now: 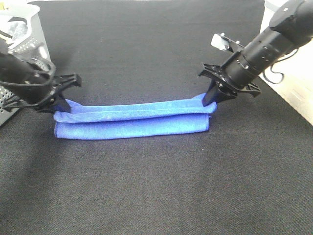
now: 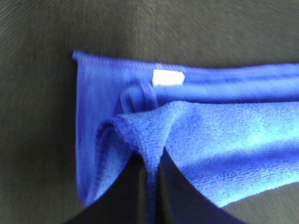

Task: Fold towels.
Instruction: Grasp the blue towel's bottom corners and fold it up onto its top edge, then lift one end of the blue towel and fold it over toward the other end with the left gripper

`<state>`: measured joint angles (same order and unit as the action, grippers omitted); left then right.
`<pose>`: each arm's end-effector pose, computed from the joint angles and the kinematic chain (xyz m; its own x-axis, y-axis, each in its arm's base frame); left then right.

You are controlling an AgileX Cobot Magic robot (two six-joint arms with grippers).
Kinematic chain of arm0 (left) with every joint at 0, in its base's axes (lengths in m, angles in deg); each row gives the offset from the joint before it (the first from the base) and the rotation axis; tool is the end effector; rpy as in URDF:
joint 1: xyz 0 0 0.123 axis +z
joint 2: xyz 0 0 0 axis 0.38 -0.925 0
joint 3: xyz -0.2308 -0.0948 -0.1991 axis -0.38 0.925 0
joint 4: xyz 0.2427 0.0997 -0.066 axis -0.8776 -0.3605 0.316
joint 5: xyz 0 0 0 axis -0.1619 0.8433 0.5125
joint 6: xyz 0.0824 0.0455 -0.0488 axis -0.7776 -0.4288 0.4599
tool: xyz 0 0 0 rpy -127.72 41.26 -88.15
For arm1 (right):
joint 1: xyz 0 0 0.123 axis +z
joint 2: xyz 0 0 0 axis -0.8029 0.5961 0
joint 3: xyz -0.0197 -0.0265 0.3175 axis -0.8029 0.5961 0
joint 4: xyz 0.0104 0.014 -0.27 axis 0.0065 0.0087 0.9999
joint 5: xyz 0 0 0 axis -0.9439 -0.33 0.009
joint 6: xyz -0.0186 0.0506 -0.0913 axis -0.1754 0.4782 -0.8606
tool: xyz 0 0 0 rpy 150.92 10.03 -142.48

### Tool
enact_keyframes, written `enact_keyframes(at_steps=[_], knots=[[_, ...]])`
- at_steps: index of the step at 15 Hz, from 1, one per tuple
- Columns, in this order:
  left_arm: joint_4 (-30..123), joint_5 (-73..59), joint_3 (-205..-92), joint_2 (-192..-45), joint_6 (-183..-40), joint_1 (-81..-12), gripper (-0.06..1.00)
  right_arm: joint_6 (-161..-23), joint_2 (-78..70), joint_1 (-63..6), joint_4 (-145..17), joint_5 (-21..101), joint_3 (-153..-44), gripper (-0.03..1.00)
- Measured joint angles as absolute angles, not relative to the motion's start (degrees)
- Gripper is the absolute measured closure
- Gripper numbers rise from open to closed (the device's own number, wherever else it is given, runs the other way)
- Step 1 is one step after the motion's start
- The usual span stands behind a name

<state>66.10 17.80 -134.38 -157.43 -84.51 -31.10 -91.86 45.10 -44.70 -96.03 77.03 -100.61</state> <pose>0.4022 -0.0903 0.1457 -0.9299 -0.2357 -0.2823 -0.1172 0.9175 -0.3800 0.4478 0.1185 0.1420 -0.9743 -0.0324 -0.2230 -0.1383 0.8671 0.4786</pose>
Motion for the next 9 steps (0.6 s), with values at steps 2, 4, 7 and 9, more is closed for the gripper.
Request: enact_keyframes(at_steps=[2,4,7,9], knots=[[65.8,17.7,-137.1,-162.0,-84.5,-31.1,0.94,-91.9,48.6,-44.7,-96.0,77.0,-103.0,0.97],[65.8,17.7,-138.9,-164.5,-84.5,-31.1,0.93,-91.9,50.7,-44.7,-95.7,76.5,-103.2,0.96],[65.9,16.9,-139.5,-164.8,-84.6,-31.1,0.66,-91.7,50.9,-44.7,-95.6,76.1,-103.2,0.57],[65.5,16.9,-139.5,-164.8,-84.7,-31.1,0.28,-91.2,50.7,-44.8,-95.5,77.7,-103.4,0.13]])
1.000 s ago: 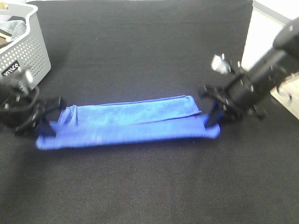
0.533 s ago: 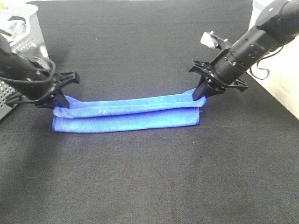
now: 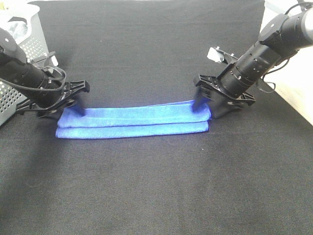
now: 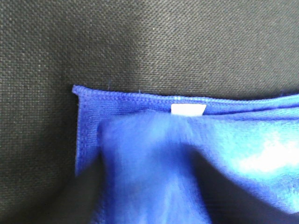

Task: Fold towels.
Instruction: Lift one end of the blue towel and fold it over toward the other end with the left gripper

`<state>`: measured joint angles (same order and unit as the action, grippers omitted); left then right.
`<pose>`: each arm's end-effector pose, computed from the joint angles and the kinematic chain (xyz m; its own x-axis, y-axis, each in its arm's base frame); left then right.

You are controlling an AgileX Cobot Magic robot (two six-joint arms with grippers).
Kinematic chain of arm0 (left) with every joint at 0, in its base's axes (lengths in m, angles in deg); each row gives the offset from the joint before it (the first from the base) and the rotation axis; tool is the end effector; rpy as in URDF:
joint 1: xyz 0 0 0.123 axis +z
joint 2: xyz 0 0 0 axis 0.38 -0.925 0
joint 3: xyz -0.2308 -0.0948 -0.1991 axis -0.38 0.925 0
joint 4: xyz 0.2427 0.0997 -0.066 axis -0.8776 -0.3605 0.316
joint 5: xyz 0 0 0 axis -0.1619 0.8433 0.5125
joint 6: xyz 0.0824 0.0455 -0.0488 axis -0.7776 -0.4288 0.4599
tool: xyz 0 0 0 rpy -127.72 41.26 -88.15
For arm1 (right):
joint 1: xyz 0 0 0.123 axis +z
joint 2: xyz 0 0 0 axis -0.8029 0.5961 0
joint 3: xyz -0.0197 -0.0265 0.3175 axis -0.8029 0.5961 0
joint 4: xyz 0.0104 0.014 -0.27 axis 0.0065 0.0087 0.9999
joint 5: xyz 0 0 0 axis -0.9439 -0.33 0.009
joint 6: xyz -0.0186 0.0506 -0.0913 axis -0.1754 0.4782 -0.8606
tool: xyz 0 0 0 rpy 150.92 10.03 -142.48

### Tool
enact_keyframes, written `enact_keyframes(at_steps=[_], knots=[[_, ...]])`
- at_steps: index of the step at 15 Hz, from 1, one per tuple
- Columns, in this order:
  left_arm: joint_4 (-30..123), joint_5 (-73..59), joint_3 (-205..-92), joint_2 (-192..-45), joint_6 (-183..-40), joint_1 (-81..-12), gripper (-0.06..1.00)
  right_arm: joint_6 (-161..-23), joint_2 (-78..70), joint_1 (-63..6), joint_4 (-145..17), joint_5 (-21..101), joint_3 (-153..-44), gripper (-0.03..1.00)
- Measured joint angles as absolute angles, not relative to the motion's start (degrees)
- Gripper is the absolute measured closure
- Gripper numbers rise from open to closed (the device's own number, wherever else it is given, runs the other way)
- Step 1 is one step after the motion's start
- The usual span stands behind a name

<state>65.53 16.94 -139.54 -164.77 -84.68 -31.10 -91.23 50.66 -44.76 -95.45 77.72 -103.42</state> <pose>0.4277 -0.0930 0.1143 -0.9368 -0.2278 -0.2656 -0.1224 0.9244 -0.3611 0.4581 0.1196 0.1087 -0.9861 -0.0361 -0.1624 -0.1105 0.8719 0.4771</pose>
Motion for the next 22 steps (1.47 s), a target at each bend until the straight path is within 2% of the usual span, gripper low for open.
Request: enact_keyframes(at_steps=[1,3,13,14,17,18,22], knots=[[65.0,17.2,-139.5,-164.8,-84.7,-31.1,0.23,-91.2,50.3,-44.8,-94.9,79.0,-103.4,0.06],[62.3,18.0,-139.5,-164.8,-84.5,-31.1,0.19,-91.2,49.3,-44.8,-93.4,81.8,-103.4,0.02],[61.2,16.4,-140.1,-167.1,-82.0,-31.0,0.19,-91.0,47.6,-44.8,-91.6,82.7,-103.4,0.01],[61.8,16.1,-140.1,-167.1,-82.0,-31.0,0.24,-91.0,47.6,-44.8,-91.6,82.2,-103.4,0.01],[64.9,15.2,-140.1,-168.0,-81.9,-31.0,0.8,-90.9,47.6,-44.8,-91.6,81.5,-103.4,0.01],[65.0,15.2,-140.1,-168.0,-81.9,-31.0,0.88,-90.9,47.6,-44.8,-91.6,81.5,-103.4,0.01],[58.8,20.2,-142.1,-166.1,-80.0,-31.0,0.88,-90.9,47.6,-44.8,-91.6,81.5,-103.4,0.01]])
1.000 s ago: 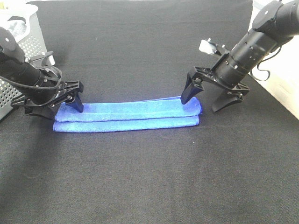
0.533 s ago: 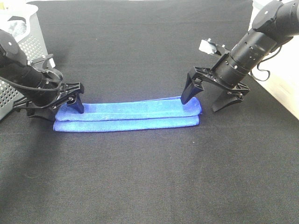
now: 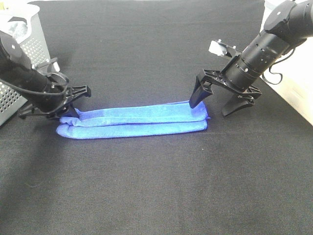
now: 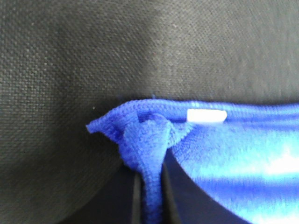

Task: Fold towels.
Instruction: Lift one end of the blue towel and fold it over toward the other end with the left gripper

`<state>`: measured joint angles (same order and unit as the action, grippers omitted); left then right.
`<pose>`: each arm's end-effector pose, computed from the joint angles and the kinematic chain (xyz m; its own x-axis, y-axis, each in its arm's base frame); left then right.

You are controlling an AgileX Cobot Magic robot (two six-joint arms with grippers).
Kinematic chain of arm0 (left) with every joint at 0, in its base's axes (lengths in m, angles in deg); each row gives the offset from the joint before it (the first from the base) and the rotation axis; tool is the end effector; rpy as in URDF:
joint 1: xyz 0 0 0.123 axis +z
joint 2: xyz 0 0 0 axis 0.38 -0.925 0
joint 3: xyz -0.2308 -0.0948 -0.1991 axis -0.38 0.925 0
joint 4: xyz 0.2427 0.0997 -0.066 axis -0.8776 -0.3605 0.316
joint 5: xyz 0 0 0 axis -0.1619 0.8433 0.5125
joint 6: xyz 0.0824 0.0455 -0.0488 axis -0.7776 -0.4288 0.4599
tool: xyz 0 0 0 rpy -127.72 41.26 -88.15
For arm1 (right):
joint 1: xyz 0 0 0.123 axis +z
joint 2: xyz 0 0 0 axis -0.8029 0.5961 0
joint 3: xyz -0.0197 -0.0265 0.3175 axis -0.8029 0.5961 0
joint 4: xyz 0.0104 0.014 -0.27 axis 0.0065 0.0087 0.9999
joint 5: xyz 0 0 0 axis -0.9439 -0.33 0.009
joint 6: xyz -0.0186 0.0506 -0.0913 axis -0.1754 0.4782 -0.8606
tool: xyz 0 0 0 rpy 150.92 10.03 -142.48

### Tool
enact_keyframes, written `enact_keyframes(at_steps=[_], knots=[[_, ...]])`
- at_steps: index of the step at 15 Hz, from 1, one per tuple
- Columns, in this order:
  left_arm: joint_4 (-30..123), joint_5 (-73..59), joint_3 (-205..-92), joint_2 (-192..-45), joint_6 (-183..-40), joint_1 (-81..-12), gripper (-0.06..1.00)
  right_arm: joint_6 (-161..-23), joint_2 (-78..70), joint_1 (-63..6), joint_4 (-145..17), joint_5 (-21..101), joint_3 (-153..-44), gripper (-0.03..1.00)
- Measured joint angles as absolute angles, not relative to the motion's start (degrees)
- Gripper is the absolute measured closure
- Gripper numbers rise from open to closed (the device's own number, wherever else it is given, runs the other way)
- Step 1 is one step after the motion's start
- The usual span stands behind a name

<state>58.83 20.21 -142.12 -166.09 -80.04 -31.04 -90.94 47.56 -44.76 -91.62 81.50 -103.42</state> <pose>0.4325 -0.0906 0.1118 -0.9525 -0.1921 -0.2364 -0.1121 0.9427 -0.3143 0.4502 0.1170 0.1316 -0.9806 -0.1074 -0.1642 -0.1714 0.8757 0.4514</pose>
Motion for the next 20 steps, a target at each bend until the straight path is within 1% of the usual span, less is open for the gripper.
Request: enact_keyframes(at_steps=[1,2,3,5,7,8,12,14,17,18,19,20], knots=[[54.1,22.7,-144.0,-164.8,-77.3,-31.0,0.88,-90.9,47.6,-44.8,-91.6,81.5,-103.4,0.01],[54.1,22.7,-144.0,-164.8,-77.3,-31.0,0.88,-90.9,47.6,-44.8,-91.6,81.5,-103.4,0.01],[49.2,25.8,-146.1,-163.4,-74.1,-31.0,0.88,-90.9,47.6,-44.8,-91.6,81.5,-103.4,0.01],[39.8,34.3,-152.1,-161.2,-67.6,-31.0,0.88,-90.4,47.6,-44.8,-91.6,81.6,-103.4,0.01],[37.8,42.6,-158.2,-160.8,-65.4,-31.0,0.88,-89.5,47.6,-44.8,-91.7,81.6,-103.4,0.01],[39.6,45.8,-161.3,-160.8,-65.0,-32.3,0.88,-89.4,47.6,-44.8,-91.8,81.6,-103.4,0.01],[48.0,47.5,-165.4,-162.9,-64.6,-41.1,0.88,-89.3,47.6,-44.8,-92.4,82.5,-103.4,0.01],[48.7,47.5,-169.0,-166.8,-62.7,-45.5,0.88,-89.3,47.6,-44.8,-92.8,83.0,-103.4,0.01],[48.9,47.5,-176.5,-173.8,-58.4,-50.1,0.88,-89.3,47.6,-44.8,-92.8,83.2,-103.4,0.01],[49.0,47.5,-179.1,-175.8,-56.8,-50.9,0.83,-89.3,47.6,-44.8,-92.8,83.5,-103.4,0.01],[49.4,47.5,-181.1,-177.3,-55.5,-51.3,0.75,-89.3,47.6,-44.8,-92.8,84.0,-103.4,0.01],[50.6,47.5,-182.4,-178.4,-54.7,-51.7,0.58,-89.3,47.6,-44.8,-92.8,84.5,-103.4,0.01]])
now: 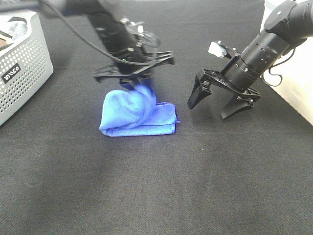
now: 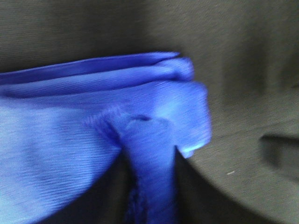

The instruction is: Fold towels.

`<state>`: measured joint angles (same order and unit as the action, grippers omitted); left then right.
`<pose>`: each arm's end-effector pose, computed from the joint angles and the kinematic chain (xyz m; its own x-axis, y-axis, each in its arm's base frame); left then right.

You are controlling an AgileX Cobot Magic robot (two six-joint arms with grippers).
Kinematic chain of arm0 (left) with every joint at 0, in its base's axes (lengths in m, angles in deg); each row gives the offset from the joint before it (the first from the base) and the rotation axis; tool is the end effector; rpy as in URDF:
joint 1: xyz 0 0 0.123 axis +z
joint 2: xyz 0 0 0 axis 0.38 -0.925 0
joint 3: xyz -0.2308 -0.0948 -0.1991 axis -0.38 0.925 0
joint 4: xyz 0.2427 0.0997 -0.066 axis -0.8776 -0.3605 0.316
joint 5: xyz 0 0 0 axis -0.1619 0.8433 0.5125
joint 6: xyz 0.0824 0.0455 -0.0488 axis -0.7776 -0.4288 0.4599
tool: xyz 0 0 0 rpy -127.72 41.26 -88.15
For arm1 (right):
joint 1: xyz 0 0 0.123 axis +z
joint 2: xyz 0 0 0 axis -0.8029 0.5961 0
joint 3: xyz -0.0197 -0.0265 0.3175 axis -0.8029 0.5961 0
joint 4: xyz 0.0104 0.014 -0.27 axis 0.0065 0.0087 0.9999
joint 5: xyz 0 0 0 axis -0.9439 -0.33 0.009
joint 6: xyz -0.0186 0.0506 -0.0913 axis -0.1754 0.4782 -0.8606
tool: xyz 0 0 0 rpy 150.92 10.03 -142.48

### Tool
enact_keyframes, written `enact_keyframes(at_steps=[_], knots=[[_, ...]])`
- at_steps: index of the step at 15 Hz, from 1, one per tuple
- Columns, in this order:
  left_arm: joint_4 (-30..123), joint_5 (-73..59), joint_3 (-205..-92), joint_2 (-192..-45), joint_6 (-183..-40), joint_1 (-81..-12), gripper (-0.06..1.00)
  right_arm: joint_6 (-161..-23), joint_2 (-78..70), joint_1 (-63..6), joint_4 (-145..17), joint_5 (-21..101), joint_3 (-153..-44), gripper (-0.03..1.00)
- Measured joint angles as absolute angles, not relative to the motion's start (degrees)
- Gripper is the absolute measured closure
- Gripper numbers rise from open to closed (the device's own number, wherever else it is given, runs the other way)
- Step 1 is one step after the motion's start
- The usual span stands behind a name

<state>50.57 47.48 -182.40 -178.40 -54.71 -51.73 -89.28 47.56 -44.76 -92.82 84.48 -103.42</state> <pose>0.4593 -0.2905 0.1844 -0.9899 -0.0328 -0.1378 0.0221 0.9250 -0.3792 0.4452 0.1196 0.1326 -0.9900 -0.0915 -0.1074 -0.1326 0.8633 0.4869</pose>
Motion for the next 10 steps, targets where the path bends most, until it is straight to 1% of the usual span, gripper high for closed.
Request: enact_keyframes(at_steps=[2,3,6,9,10], knots=[[53.1,45.9,-183.1,-178.8,-54.4,-52.0,0.29,-89.3,47.4,-44.8,-92.8,84.5,-103.4,0.01],[53.6,45.2,-184.1,-178.7,-54.6,-52.1,0.19,-89.3,46.5,-44.8,-92.8,84.5,-103.4,0.01],[50.7,44.8,-185.7,-176.1,-55.9,-50.9,0.16,-89.3,44.1,-44.8,-94.0,84.9,-103.4,0.01],[46.3,45.9,-185.9,-172.2,-56.0,-45.7,0.16,-91.9,43.6,-44.7,-102.7,87.7,-103.4,0.01],[46.3,45.9,-185.9,-172.2,-56.0,-45.7,0.16,-91.9,43.6,-44.7,-102.7,87.7,-103.4,0.01]])
